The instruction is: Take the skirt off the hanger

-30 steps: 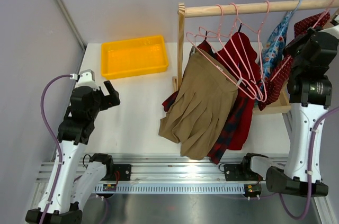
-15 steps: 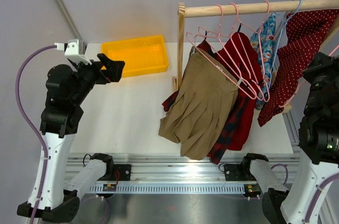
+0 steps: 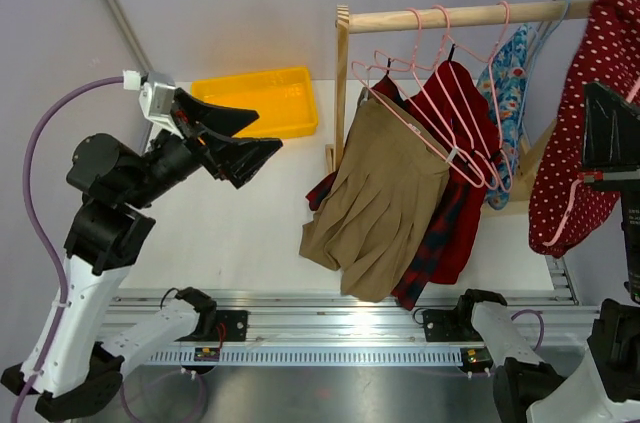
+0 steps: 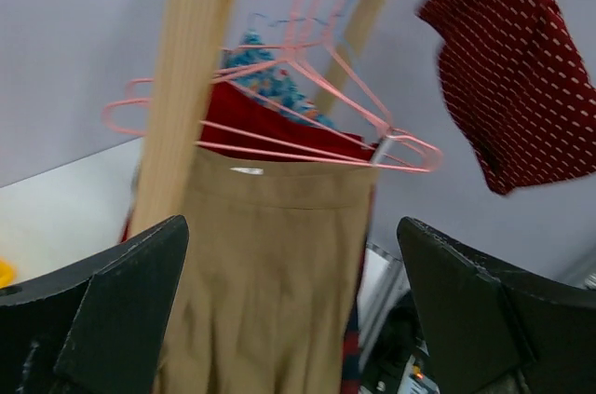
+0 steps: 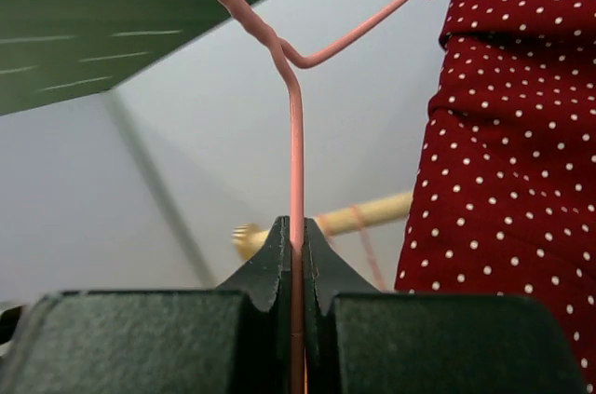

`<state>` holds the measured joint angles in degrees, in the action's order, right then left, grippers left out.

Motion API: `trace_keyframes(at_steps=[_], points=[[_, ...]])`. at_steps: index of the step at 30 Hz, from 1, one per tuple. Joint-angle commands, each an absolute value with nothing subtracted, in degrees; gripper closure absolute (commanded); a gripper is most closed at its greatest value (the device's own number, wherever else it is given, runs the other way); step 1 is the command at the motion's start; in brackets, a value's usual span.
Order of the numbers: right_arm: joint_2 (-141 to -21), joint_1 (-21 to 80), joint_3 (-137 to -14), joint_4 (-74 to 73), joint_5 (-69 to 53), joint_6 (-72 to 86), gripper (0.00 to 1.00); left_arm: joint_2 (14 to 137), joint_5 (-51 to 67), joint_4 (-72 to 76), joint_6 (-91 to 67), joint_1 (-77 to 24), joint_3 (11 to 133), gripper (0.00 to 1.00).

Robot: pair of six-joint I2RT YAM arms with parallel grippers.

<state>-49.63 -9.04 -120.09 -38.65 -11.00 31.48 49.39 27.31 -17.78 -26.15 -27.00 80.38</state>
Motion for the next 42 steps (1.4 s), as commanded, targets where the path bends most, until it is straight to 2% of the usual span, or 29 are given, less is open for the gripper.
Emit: trace_keyframes(at_steps=[1, 3, 6, 10, 14, 22, 33, 34, 35, 37, 38, 40, 42], points=[[-56.1, -9.1, -119.8, -22.1, -34.8, 43.9, 1.00, 52.6, 27.5, -16.7, -25.0, -34.3, 85.3, 0.01], [-58.5, -9.1, -118.8, -15.2, -39.7, 50.8, 1.00, 54.2, 21.0, -19.1, -21.7, -42.0, 86.7, 0.01], [-61.9, -9.1, -120.7, -12.6, -41.8, 54.3, 1.00, 57.1, 14.8, -19.8, -19.3, -51.6, 88.8, 0.01], [-64.6, -9.1, -125.3, -12.0, -44.6, 56.8, 1.00, 60.4, 5.2, -19.3, -15.7, -62.2, 91.1, 0.01], [-62.9, -9.1, -123.1, -12.1, -46.7, 58.9, 1.00, 64.0, -2.4, -17.2, -12.6, -72.5, 94.1, 0.01], [-53.3, -9.1, -110.5, -11.9, -49.1, 61.5, 1.00, 71.4, -10.9, -9.1, -8.3, -77.5, 95.5, 0.01], [-47.4, -9.1, -104.9, -12.7, -50.2, 64.9, 1.00, 76.8, -14.2, -0.6, 3.2, -77.7, 99.2, 0.01], [-47.0, -9.0, -104.7, -12.8, -50.0, 64.9, 1.00, 77.0, -13.5, -0.3, 2.6, -77.7, 99.1, 0.05], [-46.4, -8.9, -104.5, -13.8, -49.5, 64.3, 1.00, 77.1, -13.0, -0.4, 2.1, -77.7, 99.1, 0.29], [-46.3, -8.7, -104.6, -14.9, -49.1, 63.1, 1.00, 77.1, -12.7, -0.4, 1.1, -77.9, 99.1, 0.62], [-46.3, -8.4, -104.6, -16.1, -48.6, 62.1, 1.00, 76.8, -13.0, -0.4, 1.0, -78.5, 98.4, 0.87], [-46.3, -8.3, -104.3, -16.8, -48.2, 61.2, 1.00, 75.8, -13.4, -0.4, 0.4, -78.8, 96.9, 1.00], [-46.0, -7.9, -103.9, -17.1, -47.7, 60.7, 1.00, 73.4, -12.9, 1.9, 0.3, -79.2, 93.0, 1.00]])
